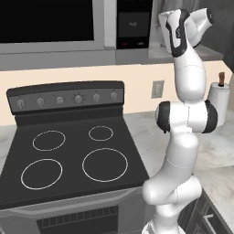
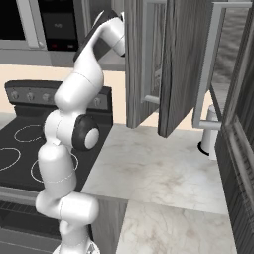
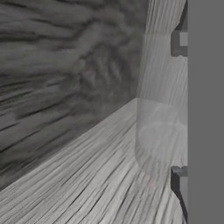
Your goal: There is a bowl on the dining counter. Grab a lemon wedge from the fridge and place it in the bowl. Then get the liquor bottle and glass cup from the cabinet and place them next to the bowl.
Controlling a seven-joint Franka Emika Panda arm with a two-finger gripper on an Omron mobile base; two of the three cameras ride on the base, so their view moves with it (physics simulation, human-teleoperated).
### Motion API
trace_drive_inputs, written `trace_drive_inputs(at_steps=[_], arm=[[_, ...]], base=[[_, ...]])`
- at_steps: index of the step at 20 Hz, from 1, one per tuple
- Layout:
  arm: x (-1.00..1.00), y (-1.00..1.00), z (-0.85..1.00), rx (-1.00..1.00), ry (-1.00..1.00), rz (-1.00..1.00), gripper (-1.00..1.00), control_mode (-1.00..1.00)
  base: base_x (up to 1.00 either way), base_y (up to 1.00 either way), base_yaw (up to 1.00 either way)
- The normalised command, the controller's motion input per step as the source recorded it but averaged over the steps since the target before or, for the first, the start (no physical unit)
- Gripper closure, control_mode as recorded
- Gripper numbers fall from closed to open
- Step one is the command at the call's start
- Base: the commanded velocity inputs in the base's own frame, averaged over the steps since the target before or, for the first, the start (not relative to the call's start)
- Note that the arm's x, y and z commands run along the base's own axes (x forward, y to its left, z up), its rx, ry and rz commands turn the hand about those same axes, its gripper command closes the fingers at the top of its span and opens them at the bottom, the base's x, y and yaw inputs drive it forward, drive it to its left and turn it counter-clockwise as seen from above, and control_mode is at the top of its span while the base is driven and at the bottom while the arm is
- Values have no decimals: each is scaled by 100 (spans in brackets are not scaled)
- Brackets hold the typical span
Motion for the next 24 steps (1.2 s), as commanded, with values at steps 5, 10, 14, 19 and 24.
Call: trace_drive_inputs(at_steps=[5, 10, 14, 19, 24], arm=[[1, 2, -24, -3, 3, 1, 100, -100], [-3, 2, -9, -1, -1, 0, 100, -100], [-28, 8, -2, -6, -11, 0, 100, -100], [-46, 5, -11, -5, -10, 0, 100, -100], [-68, 10, -20, 0, -7, -2, 100, -100]], base=[[0, 0, 0], [0, 0, 0], [0, 0, 0], [0, 0, 0], [0, 0, 0]])
